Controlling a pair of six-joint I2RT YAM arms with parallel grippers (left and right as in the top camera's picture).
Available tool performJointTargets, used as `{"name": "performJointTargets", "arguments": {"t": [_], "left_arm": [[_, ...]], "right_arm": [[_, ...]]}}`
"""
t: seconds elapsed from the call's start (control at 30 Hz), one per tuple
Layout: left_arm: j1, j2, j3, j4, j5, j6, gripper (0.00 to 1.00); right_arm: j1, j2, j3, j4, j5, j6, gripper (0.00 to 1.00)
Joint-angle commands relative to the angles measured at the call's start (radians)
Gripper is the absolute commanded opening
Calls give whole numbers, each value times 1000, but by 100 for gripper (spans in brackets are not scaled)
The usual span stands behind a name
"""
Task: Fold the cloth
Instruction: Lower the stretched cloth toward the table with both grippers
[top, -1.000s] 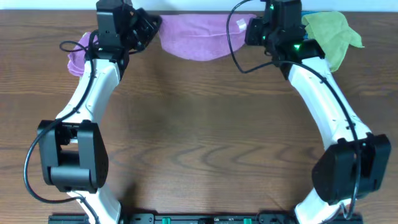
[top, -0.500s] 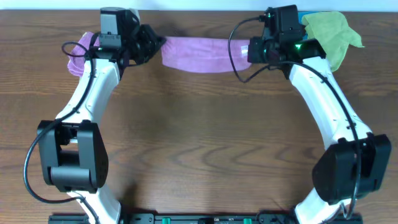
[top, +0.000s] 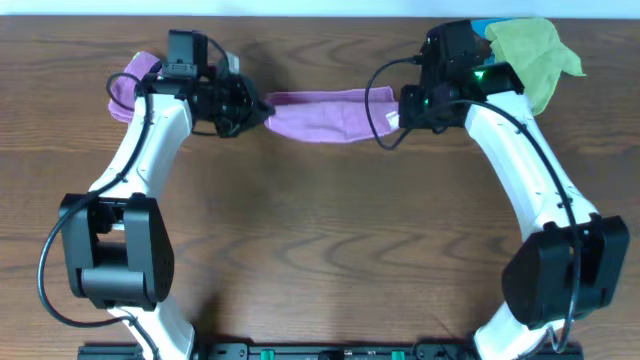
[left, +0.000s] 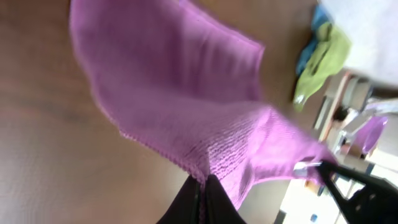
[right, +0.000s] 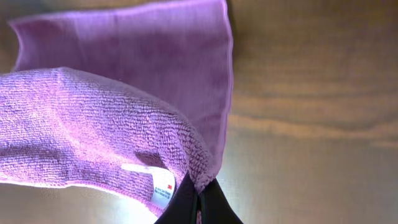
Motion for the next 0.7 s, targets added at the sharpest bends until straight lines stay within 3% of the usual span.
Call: {"name": "performJointTargets", "arguments": {"t": [0.0, 0.2, 0.67], "left_arm": [[8, 5, 19, -76, 14, 119, 6], [7, 5, 19, -249, 4, 231, 6], [7, 5, 19, -409, -46, 320, 6]], "right_arm": [[15, -3, 16, -31, -9, 6, 1], [16, -3, 12, -107, -17, -13, 2], [36, -68, -135, -124, -39, -29, 1]]}}
